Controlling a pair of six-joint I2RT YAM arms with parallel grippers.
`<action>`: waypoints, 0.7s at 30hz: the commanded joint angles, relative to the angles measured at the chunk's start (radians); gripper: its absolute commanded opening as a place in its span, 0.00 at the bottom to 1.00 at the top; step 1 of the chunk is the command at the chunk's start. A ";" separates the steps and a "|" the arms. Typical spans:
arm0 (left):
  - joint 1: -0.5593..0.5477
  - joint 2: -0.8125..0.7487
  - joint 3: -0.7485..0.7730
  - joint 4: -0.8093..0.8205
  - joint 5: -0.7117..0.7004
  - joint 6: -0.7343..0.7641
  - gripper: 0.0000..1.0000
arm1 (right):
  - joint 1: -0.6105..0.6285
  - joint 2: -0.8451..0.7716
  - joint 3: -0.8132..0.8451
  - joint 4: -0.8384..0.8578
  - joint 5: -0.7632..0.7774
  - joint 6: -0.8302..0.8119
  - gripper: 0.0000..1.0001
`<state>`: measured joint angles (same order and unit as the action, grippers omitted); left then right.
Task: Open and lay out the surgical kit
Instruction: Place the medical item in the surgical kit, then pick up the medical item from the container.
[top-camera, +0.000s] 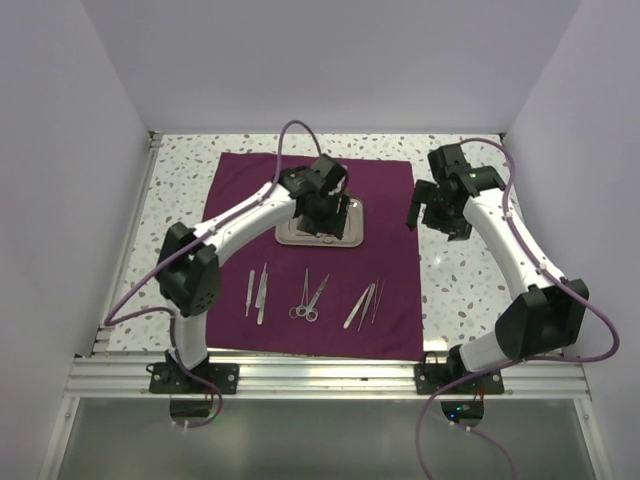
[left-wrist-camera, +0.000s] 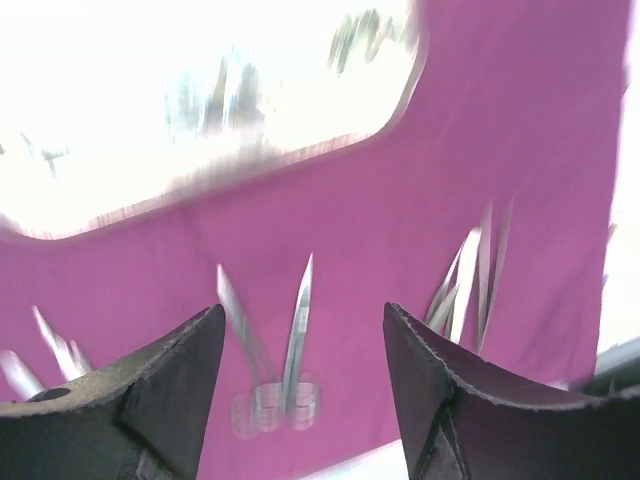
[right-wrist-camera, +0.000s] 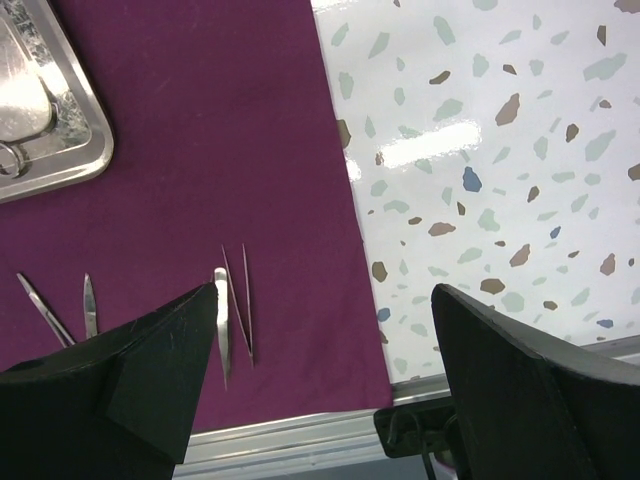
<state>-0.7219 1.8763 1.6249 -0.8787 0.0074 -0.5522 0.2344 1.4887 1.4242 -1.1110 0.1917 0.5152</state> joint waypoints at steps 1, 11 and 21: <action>0.010 0.124 0.203 -0.028 -0.107 0.138 0.68 | -0.006 -0.060 0.033 -0.009 0.026 0.002 0.92; 0.062 0.444 0.489 0.030 -0.129 0.245 0.64 | -0.006 -0.081 0.071 -0.075 0.080 -0.006 0.92; 0.062 0.537 0.490 0.113 -0.176 0.291 0.63 | -0.006 -0.042 0.097 -0.098 0.078 0.003 0.92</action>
<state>-0.6559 2.3974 2.0708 -0.8211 -0.1448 -0.3058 0.2340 1.4353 1.4628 -1.1862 0.2455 0.5152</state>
